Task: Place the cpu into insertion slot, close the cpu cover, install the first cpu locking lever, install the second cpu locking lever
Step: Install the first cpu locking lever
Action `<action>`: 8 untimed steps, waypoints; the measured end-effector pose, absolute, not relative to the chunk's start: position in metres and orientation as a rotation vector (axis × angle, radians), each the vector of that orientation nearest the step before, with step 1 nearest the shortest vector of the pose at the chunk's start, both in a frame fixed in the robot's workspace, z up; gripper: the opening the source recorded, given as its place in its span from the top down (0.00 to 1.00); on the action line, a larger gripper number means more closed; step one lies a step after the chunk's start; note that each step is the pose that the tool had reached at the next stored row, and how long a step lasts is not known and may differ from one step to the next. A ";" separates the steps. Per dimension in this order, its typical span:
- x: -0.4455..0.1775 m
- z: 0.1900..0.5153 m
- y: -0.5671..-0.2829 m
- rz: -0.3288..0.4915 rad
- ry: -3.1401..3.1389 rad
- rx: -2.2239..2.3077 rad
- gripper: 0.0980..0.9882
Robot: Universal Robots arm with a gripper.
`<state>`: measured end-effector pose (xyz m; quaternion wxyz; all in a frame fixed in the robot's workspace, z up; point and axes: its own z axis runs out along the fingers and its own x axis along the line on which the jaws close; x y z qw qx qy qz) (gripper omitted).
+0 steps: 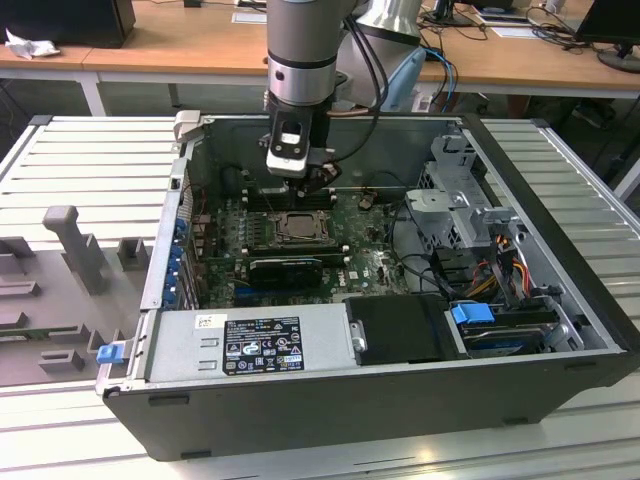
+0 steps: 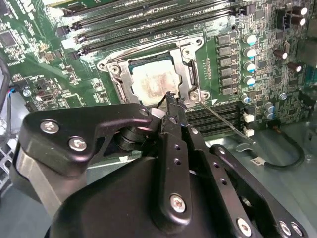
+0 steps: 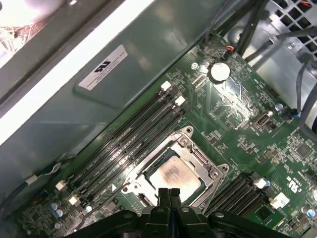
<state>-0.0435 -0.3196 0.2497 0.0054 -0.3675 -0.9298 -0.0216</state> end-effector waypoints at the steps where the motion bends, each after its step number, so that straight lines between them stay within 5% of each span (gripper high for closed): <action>1: -0.043 0.250 -0.320 -0.068 -2.915 -1.140 0.99; 8: -0.044 0.250 -0.320 -0.067 -2.946 -1.053 0.99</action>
